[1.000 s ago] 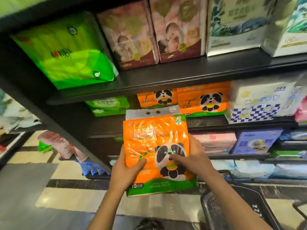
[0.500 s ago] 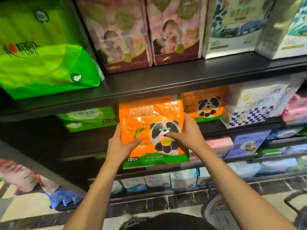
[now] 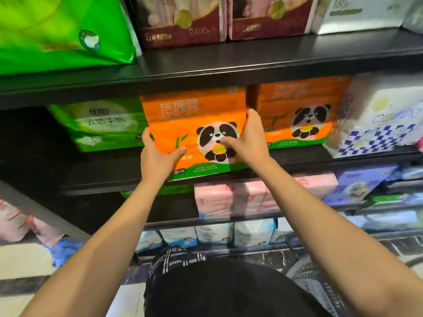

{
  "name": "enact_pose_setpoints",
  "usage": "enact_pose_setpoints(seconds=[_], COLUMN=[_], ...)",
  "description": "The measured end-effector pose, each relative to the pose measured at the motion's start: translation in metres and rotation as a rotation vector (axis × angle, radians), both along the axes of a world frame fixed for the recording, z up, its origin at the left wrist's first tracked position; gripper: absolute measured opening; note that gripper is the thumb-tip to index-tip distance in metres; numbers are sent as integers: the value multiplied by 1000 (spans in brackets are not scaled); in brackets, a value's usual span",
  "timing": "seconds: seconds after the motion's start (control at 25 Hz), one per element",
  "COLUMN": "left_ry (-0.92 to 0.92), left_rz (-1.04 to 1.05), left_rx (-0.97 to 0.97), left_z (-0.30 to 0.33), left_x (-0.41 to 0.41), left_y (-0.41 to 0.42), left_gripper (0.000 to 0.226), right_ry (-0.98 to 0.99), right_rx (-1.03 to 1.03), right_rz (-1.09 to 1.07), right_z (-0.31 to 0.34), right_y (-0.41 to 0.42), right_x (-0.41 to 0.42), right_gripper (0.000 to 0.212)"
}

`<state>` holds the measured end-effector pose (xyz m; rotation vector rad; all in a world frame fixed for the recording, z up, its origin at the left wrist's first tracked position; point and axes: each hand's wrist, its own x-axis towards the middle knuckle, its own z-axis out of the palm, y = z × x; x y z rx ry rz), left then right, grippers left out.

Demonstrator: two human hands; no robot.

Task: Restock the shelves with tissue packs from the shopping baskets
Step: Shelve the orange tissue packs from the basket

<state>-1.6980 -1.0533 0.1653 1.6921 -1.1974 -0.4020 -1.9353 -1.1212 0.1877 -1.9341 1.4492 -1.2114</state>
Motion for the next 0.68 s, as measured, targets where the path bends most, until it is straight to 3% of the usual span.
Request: enact_pose_setpoints(seconds=[0.16,0.32,0.44,0.68], left_ry=[-2,-48,-97,19], left_rz=[47,60,63,-14], left_rx=[17,-14,36,-149], left_z=[-19,-20,-20,-28], left_x=[-17,-20,-18,-19], left_y=[-38,-75,-88,-80], left_gripper=[91,96,90,97], right_ry=[87,198,179,88], right_rx=[57,58,69,-12], right_rz=[-131,-281,-310,-329], right_z=[-3,-19,-20,-28], right_y=[-25,-34,-42,-38], right_x=[-1,-5,-2,-9], right_gripper=[65,64,63,44])
